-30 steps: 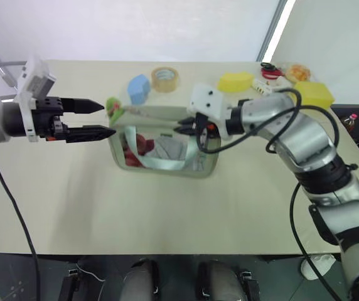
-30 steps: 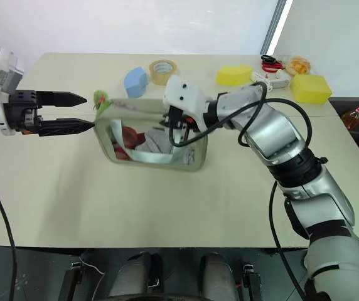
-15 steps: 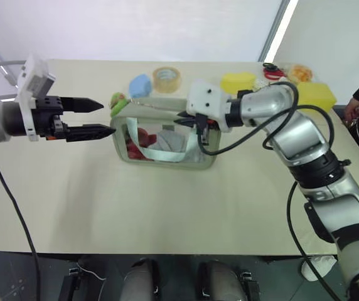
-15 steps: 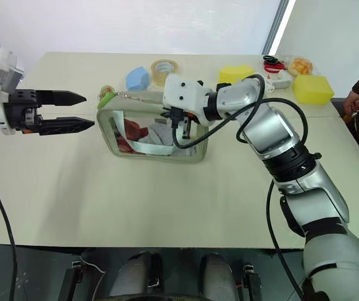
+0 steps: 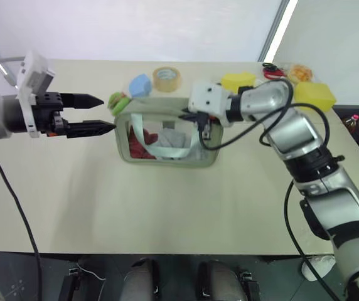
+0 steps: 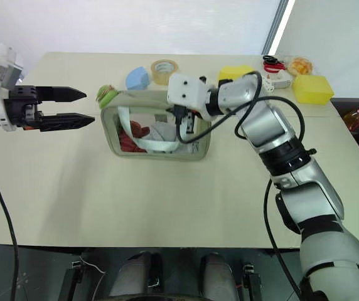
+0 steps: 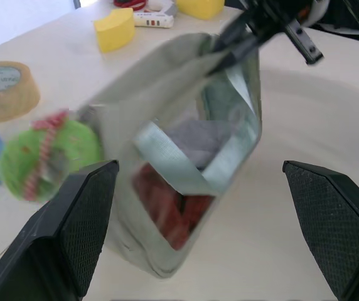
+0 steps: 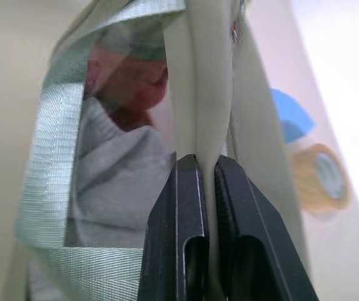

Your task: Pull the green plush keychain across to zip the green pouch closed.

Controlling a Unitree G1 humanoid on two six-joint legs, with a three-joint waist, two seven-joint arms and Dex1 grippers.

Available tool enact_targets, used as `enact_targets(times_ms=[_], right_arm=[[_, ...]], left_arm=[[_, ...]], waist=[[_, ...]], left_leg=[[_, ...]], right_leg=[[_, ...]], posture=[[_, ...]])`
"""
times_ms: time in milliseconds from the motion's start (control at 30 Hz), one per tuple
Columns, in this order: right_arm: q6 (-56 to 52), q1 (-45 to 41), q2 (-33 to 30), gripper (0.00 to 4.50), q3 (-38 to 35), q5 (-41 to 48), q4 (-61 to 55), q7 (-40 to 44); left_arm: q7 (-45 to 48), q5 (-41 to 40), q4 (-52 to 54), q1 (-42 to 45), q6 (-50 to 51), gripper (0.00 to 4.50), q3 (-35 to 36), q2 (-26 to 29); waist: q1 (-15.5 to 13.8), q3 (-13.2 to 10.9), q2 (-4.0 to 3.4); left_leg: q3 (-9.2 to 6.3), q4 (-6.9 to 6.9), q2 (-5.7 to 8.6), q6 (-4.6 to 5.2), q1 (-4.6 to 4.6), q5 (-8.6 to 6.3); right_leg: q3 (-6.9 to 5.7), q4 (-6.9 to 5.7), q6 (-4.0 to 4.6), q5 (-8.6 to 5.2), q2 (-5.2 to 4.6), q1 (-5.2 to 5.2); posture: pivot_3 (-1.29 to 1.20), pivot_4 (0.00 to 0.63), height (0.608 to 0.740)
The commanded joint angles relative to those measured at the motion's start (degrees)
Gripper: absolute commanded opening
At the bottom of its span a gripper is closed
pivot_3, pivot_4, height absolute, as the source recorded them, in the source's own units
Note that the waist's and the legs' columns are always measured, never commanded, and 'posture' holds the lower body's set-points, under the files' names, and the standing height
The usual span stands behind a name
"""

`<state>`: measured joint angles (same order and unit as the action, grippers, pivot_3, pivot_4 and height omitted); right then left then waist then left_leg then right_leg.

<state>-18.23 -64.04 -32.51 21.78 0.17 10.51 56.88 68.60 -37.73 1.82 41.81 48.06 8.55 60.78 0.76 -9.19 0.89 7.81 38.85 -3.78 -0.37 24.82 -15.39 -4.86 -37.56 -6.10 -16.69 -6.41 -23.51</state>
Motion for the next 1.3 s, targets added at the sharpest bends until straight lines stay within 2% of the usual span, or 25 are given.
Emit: enact_targets(times_ms=[33,300,467,567,633,667,867,967,1133,1300], right_arm=[[1.5,-1.0,0.2,0.04,-2.6,-0.2,-1.1,0.3],[0.0,8.1,0.0,0.04,0.0,-1.1,-7.9,2.4],[-0.8,8.8,-0.1,0.04,-0.8,-1.8,-8.1,2.9],[-1.1,7.5,-0.6,1.12,-2.2,-1.9,-7.4,2.7],[-1.1,6.7,-1.6,2.20,-3.2,-2.2,-7.9,2.6],[-1.4,6.5,-2.3,2.58,-3.8,-2.0,-8.5,2.9],[-8.9,8.9,-9.7,2.58,-9.4,1.6,-18.0,5.7],[-11.9,11.5,-11.4,2.58,-10.3,2.5,-21.2,5.9],[-11.9,13.9,-10.2,2.58,-9.5,1.4,-20.2,3.7],[-7.4,14.8,-8.8,2.58,-7.2,-1.6,-15.6,2.0]], left_arm=[[0.4,0.0,0.3,1.4,-0.8,4.50,0.8,0.4],[0.0,-0.1,0.7,1.1,-0.7,4.50,1.1,0.4],[-0.1,-0.1,0.6,1.3,-0.7,4.50,0.9,0.3],[-0.2,-0.1,0.5,1.7,-0.6,4.50,0.8,0.2],[-0.2,0.0,0.5,1.8,-0.6,4.50,0.7,0.2],[-0.2,0.0,0.4,1.9,-0.6,4.50,0.7,0.2],[0.1,2.1,-3.7,2.6,-2.3,4.50,1.6,1.8],[0.4,3.6,-7.1,3.4,-4.1,4.50,1.4,2.0],[0.5,6.2,-12.5,6.0,-7.7,4.50,-0.3,0.2],[0.7,7.9,-14.8,8.2,-9.8,4.50,-1.7,-3.0]], waist=[[0.1,0.0,0.00],[0.4,0.0,0.00],[0.3,0.0,0.00],[0.2,0.0,0.00],[0.2,0.0,0.00],[0.2,0.0,0.00],[-0.1,0.0,-0.02],[0.0,0.0,-0.01],[0.0,0.0,-0.01],[-0.1,0.0,-0.01]], left_leg=[[0.00,0.01,0.00,0.00,0.02,0.00],[-0.01,0.02,-0.01,-0.01,0.02,0.01],[-0.02,0.02,-0.04,-0.05,-0.03,0.03],[-0.02,0.02,-0.04,-0.05,-0.03,0.03],[-0.02,0.02,-0.04,-0.05,-0.03,0.03],[-0.03,0.02,-0.04,-0.05,-0.03,0.03],[-0.03,0.03,-0.01,-0.04,0.03,0.02],[-0.04,0.04,-0.02,-0.04,0.03,0.02],[0.01,0.03,-0.02,-0.04,0.01,0.02],[0.01,0.06,-0.02,-0.04,0.01,0.02]], right_leg=[[0.00,0.00,0.00,0.00,0.00,0.00],[0.00,-0.02,0.00,0.00,0.01,-0.01],[0.00,-0.02,0.00,0.00,0.05,0.00],[0.00,-0.02,0.00,0.00,0.05,0.03],[0.00,-0.02,0.00,0.00,0.05,0.02],[0.00,-0.02,0.00,0.00,0.05,0.02],[0.00,-0.01,0.00,0.00,0.02,0.00],[-0.01,0.01,0.00,0.00,0.03,0.00],[0.00,0.05,0.00,0.00,0.04,-0.02],[-0.01,0.03,0.00,0.00,0.04,0.00]], posture=[[0.00,0.150,0.740],[0.00,0.150,0.740],[0.00,0.150,0.740],[0.00,0.150,0.740],[0.00,0.150,0.740],[0.00,0.150,0.740],[0.00,0.150,0.740],[0.00,0.150,0.740],[0.00,0.150,0.740],[0.00,0.150,0.740]])
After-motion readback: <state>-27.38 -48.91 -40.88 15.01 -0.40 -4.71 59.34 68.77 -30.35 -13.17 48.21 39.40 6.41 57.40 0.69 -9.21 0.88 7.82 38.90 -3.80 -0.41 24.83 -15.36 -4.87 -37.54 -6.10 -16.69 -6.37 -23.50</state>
